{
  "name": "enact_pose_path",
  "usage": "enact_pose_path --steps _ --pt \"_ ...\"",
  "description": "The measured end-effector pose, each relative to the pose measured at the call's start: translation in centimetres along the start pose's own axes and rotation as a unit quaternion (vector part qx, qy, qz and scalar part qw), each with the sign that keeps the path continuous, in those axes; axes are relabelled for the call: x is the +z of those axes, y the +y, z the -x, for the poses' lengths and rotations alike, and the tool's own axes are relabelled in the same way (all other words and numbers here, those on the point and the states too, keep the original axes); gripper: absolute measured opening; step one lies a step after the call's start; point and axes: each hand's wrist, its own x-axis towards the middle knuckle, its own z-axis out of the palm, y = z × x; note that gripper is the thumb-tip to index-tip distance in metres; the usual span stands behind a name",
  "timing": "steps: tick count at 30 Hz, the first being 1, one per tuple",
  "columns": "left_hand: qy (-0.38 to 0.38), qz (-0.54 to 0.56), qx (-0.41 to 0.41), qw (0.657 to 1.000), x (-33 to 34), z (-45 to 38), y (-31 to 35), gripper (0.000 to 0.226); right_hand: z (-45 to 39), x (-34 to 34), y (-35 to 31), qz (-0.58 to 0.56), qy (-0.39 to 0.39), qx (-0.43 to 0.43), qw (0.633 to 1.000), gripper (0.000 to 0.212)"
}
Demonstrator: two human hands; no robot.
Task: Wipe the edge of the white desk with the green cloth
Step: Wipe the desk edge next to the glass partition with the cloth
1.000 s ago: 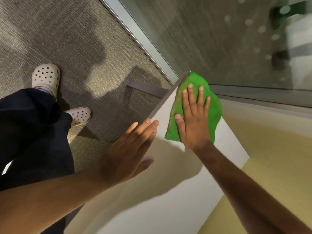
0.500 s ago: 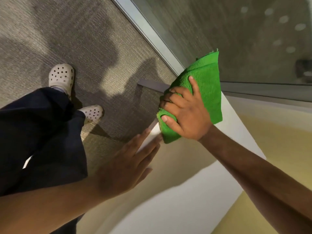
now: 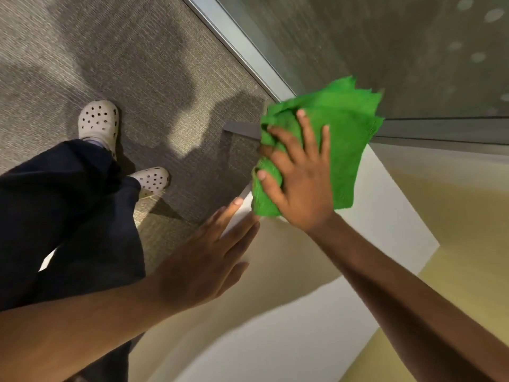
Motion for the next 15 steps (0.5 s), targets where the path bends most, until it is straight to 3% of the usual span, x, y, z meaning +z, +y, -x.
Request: enact_pose_path --steps 4,6,9,12,15 --pt "0.001 -0.001 0.002 1.0 0.0 0.0 0.0 0.074 -1.4 0.3 2.0 0.027 0.009 -0.074 0.997 0.053" --pt "0.0 0.002 0.003 1.0 -0.2 -0.1 0.0 0.075 -3.5 -0.2 3.8 0.031 0.017 -0.062 0.997 0.051" --pt "-0.002 0.0 0.005 1.0 -0.2 -0.1 0.1 0.072 -6.3 -0.9 5.4 0.005 0.069 0.082 0.994 0.044" --pt "-0.005 0.001 0.006 1.0 -0.3 -0.1 0.0 0.072 -6.9 -0.4 4.4 -0.038 0.14 0.296 0.944 0.05" --pt "-0.009 0.012 0.005 1.0 -0.4 -0.1 0.0 0.071 -4.8 0.5 1.8 -0.046 0.193 0.367 0.909 0.06"
